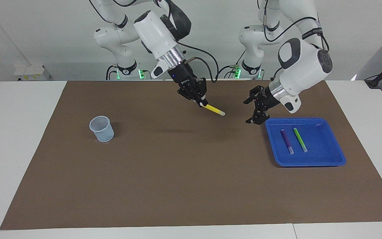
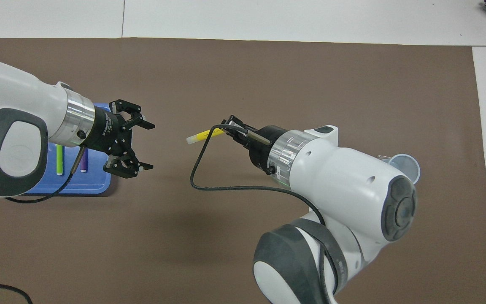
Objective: Right arm passes pens to left for tray arrangement
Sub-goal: 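Carry the yellow pen toward the left gripper while the left gripper approaches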
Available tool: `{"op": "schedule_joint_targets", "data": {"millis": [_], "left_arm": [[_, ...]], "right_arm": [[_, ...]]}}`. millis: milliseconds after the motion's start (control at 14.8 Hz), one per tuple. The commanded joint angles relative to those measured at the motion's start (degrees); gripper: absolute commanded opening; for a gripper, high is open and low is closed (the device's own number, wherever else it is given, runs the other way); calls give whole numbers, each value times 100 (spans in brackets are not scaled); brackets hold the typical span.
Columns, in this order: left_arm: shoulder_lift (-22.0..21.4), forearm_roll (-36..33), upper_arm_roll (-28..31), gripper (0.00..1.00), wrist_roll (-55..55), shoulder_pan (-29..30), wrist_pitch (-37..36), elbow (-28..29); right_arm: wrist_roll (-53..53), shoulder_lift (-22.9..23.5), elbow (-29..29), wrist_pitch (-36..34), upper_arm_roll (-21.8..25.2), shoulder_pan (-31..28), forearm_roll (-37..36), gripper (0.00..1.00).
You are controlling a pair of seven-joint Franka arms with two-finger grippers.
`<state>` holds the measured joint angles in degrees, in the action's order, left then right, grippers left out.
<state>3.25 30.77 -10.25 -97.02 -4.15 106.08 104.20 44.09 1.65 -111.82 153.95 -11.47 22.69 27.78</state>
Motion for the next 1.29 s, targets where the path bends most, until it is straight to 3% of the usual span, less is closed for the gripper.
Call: {"op": "schedule_joint_targets", "data": {"millis": [0, 473, 879, 1150, 1218], "left_arm": [[-333, 271, 32, 100, -606, -147, 167, 109], [-500, 535, -12, 100, -1495, -762, 1123, 451], [-799, 737, -12, 100, -1846, -1324, 2248, 1260], [-808, 737, -12, 99, -1908, -1343, 2285, 1252], [-808, 737, -12, 94, -1926, -1343, 2294, 1252]], "right_arm": [[47, -94, -130, 100, -22, 24, 131, 0], [20, 11, -218, 390, -22, 200, 122, 0], [-32, 20, -218, 390, -22, 192, 122, 0], [-41, 20, -218, 390, -22, 192, 122, 0], [-41, 20, -218, 390, -13, 192, 122, 0]]}}
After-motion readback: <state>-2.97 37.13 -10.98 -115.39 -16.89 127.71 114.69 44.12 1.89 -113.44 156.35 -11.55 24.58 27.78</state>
